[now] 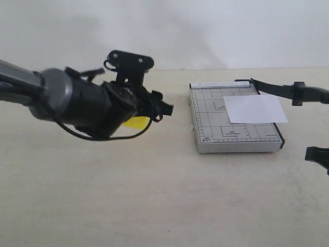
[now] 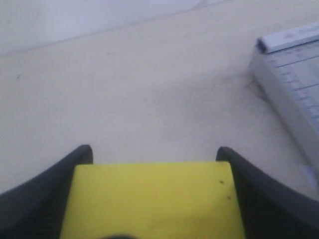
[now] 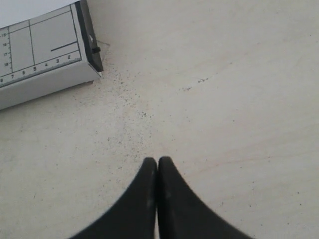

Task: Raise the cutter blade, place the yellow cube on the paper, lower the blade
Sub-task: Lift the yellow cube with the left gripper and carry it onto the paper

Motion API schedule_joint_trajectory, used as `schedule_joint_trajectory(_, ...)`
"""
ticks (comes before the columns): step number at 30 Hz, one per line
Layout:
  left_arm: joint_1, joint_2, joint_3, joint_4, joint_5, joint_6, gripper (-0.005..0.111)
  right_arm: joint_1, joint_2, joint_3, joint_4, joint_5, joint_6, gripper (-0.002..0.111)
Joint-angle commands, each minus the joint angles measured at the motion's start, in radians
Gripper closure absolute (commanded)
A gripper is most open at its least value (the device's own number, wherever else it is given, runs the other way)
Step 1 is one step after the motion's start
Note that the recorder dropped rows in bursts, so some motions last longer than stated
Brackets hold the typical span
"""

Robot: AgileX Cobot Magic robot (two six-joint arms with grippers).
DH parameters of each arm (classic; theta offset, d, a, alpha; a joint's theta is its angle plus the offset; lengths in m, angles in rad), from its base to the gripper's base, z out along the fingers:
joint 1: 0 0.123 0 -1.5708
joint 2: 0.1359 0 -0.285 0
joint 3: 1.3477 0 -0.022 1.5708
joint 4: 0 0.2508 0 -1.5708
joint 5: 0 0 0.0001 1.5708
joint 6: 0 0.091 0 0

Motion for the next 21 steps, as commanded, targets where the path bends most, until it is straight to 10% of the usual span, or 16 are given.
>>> schedule_joint_trajectory(1, 0.000, -0.146, -0.002, -0.073, 0.338, 0.376, 0.102, -0.003, 0.002, -0.003, 0.002, 0.000, -0.002, 0.109)
schedule_joint_trajectory(8, 0.000, -0.145, -0.090, -0.064, 0.609, 0.463, 0.102, -0.003, 0.002, -0.003, 0.002, -0.029, -0.013, 0.109)
schedule_joint_trajectory(14, -0.002, 0.166, -0.501, -0.044, 0.806, 0.417, 0.102, -0.003, 0.002, -0.003, 0.002, -0.069, -0.035, 0.109)
schedule_joint_trajectory(21, -0.050, 0.360, -0.813, 0.501, 0.817, -0.121, 0.102, -0.003, 0.002, -0.003, 0.002, -0.058, -0.034, 0.109)
